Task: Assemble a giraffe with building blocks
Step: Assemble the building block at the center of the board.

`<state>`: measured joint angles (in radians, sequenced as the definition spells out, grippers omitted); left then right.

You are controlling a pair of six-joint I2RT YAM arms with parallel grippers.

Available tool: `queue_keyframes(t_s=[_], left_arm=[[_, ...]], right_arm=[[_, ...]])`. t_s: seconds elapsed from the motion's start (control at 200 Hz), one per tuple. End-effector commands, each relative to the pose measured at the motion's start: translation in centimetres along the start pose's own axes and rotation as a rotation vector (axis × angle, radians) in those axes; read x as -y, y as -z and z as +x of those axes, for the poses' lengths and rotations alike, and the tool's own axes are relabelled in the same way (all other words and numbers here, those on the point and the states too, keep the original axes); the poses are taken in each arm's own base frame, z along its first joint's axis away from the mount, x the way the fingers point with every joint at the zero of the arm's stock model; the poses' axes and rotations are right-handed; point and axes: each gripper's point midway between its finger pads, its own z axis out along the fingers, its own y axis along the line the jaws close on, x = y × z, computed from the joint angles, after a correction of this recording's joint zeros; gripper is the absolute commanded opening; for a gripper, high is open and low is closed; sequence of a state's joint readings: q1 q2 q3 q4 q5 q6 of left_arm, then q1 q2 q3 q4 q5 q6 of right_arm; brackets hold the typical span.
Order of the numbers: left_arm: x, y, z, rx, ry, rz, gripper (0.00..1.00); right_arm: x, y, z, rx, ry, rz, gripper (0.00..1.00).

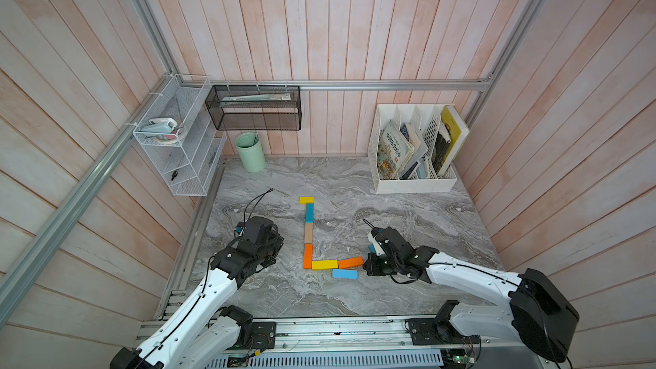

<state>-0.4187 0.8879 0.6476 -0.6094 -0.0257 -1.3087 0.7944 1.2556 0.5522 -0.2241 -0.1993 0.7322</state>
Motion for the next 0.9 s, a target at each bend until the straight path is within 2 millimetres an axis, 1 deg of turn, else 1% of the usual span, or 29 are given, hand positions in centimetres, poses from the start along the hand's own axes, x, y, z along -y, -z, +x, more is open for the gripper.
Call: queue_keyframes(t_s=[0.0, 0.265, 0.53, 0.895], left_arm=[[-0.5, -0.3, 0.6, -0.027, -0.020, 0.010, 0.17], [-0.7, -0.3, 0.6, -0.025, -0.015, 0.008, 0.16], [-1.1, -0.7, 0.7, -0.031, -0.010, -0.003, 0.16], [-1.2, -0.6, 0.7, -0.029, -0.010, -0.004, 0.15]], right_arm=[[-0.2, -0.9, -0.5, 0.016, 0.011, -0.003, 0.00], [-0.6, -2.5, -0.5, -0.015, 0.027, -0.027, 0.00], [-0.9, -3.4, 0.3, -0.049, 0.036, -0.057, 0.00], [-2.9, -4.1, 1.9, -0.090, 0.082, -0.078, 0.00]])
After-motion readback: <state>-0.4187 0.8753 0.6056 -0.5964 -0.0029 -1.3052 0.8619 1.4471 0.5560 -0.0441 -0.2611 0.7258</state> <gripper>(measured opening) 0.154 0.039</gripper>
